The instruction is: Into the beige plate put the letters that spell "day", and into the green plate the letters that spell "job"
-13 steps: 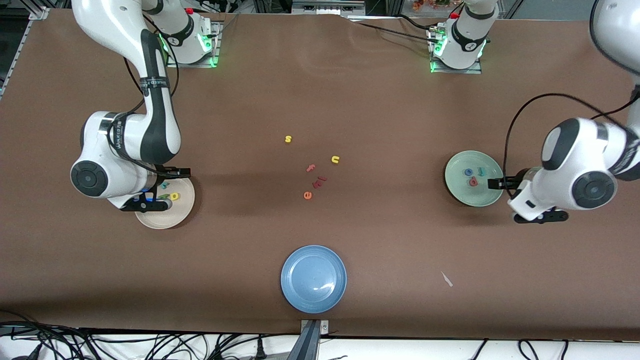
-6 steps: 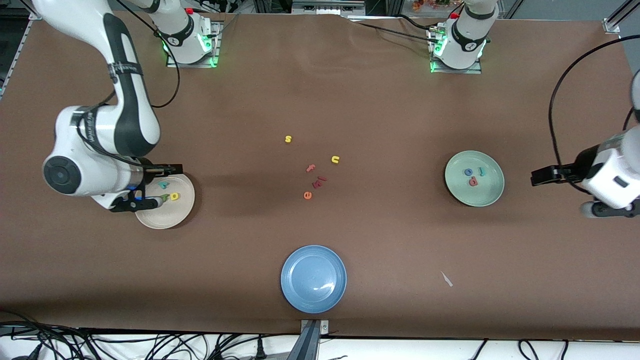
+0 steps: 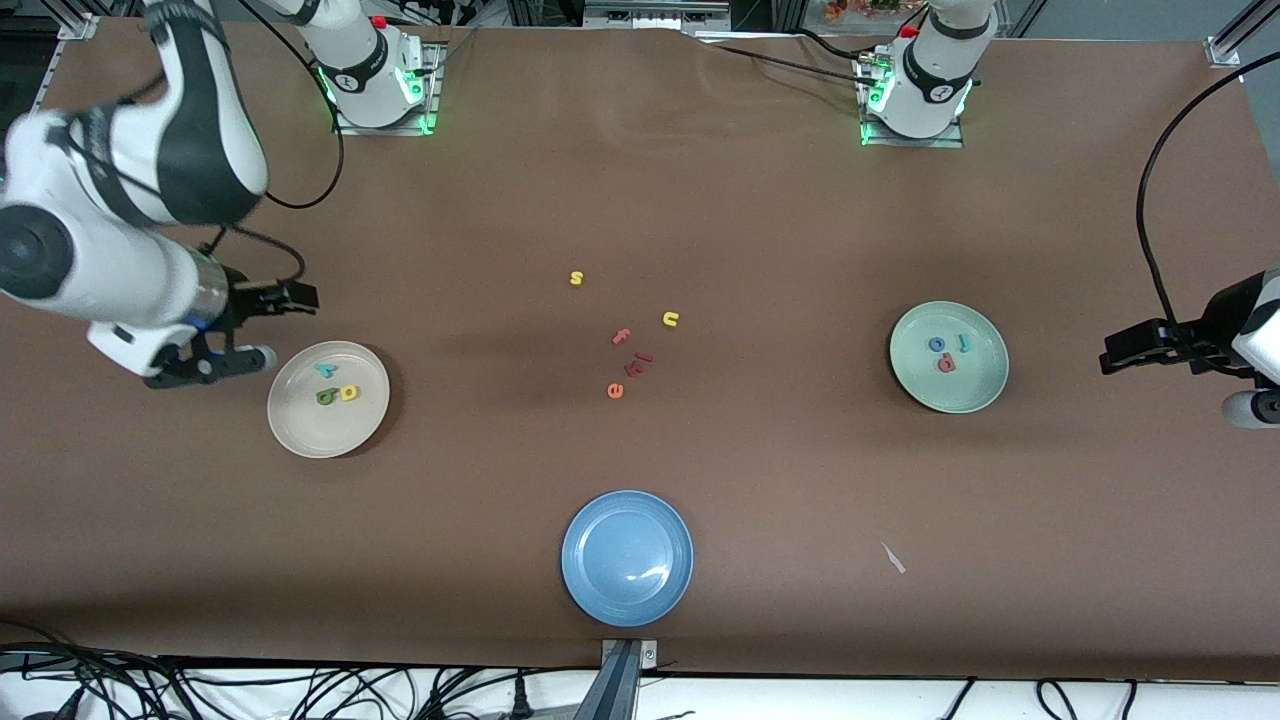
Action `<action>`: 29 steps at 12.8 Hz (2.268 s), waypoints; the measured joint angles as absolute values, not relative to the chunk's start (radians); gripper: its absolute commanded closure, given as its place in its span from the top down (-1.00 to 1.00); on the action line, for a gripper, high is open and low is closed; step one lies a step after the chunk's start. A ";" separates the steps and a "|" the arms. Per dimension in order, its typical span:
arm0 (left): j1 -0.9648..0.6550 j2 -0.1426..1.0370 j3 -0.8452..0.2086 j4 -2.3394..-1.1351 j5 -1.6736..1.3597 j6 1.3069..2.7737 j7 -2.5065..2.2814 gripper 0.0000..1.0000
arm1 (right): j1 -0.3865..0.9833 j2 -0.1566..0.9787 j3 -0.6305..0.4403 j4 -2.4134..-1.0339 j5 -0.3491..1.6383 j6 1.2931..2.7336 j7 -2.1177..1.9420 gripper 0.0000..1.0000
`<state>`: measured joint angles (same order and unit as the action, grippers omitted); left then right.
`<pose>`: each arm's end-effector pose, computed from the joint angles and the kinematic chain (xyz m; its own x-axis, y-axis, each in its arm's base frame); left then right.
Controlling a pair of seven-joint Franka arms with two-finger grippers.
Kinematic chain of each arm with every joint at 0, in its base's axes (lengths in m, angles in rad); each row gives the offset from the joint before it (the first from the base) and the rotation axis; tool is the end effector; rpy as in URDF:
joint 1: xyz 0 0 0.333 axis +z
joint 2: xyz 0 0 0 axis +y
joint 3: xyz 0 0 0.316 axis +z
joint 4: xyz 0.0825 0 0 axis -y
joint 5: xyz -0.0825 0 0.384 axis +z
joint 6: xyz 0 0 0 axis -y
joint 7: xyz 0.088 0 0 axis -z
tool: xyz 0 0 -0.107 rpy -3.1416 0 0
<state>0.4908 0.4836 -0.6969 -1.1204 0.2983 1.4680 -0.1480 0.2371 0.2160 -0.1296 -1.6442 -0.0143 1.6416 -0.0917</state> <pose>0.6652 0.0144 0.5763 0.9990 0.0208 -0.0387 0.0208 -0.9998 -0.0003 0.5984 0.0688 0.4710 0.9566 0.1932 -0.2180 0.2026 -0.9790 0.0215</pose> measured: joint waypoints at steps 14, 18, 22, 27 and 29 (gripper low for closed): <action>0.449 0.437 -0.719 -1.094 0.299 1.449 -0.139 1.00 | 0.165 0.051 -0.124 -1.633 -0.037 1.543 0.004 1.00; 0.234 0.393 -0.528 -1.094 0.261 1.429 -0.139 1.00 | 0.165 0.051 -0.123 -1.634 -0.036 1.558 0.042 1.00; 0.109 0.346 -0.326 -1.113 0.166 1.420 -0.126 1.00 | 0.165 0.055 -0.120 -1.634 -0.023 1.569 0.047 1.00; 0.109 0.334 -0.308 -1.148 0.156 1.420 -0.124 1.00 | 0.166 0.058 -0.115 -1.634 -0.022 1.579 0.047 1.00; 0.109 0.342 -0.305 -1.161 0.112 1.421 -0.124 1.00 | 0.166 0.058 -0.115 -1.634 -0.022 1.580 0.047 1.00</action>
<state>0.1090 0.3424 -0.3049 -1.1615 0.1119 1.4206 -0.1241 0.1656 0.0583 -0.1145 -1.6335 -0.0220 1.5796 0.0468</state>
